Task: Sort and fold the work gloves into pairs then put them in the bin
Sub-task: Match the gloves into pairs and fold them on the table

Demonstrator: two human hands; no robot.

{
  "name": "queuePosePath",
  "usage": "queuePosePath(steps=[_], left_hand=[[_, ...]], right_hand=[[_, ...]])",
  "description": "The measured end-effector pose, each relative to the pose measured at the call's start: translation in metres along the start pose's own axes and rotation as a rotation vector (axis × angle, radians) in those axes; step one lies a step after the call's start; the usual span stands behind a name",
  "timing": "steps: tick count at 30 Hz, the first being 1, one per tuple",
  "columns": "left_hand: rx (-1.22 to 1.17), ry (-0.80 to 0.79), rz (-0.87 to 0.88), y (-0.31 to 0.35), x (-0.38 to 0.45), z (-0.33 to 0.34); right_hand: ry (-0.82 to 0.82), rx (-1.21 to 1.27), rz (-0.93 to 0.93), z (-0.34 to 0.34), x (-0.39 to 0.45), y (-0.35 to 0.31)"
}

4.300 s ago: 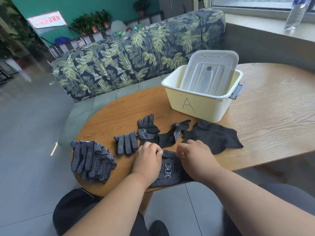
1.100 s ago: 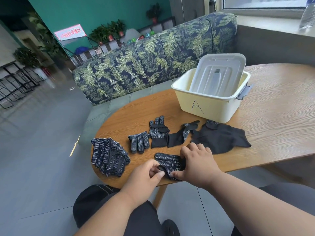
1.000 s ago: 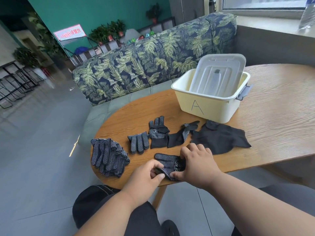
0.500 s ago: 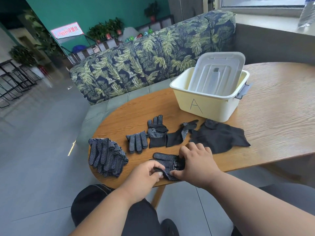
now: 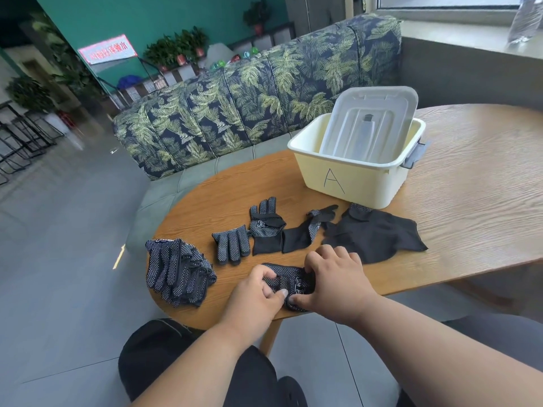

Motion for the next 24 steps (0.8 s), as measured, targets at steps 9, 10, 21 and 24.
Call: queuePosePath(steps=[9,10,21,24], left_hand=[[0.271,0.154,0.109,0.018,-0.008,-0.01],[0.319,0.165,0.187,0.026,-0.01,-0.009],[0.645,0.102,0.456,0.052,-0.018,0.027],[0.639,0.087,0.416,0.054,-0.025,0.029]], right_hand=[[0.051,0.07,0.005,-0.002,0.004,0.004],[0.063,0.069,0.008,-0.003,0.004,0.005],[0.014,0.099,0.097,-0.014,0.005,0.016],[-0.06,0.188,0.129,-0.013,0.004,0.018]])
Point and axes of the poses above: each hand's wrist, its own x-axis towards the middle knuckle, its own z-axis out of the palm, y = z × x, the point moved 9 cm from there along x, towards the middle knuckle, and after that the axes turned 1 degree about -x, right-handed, at the moved point
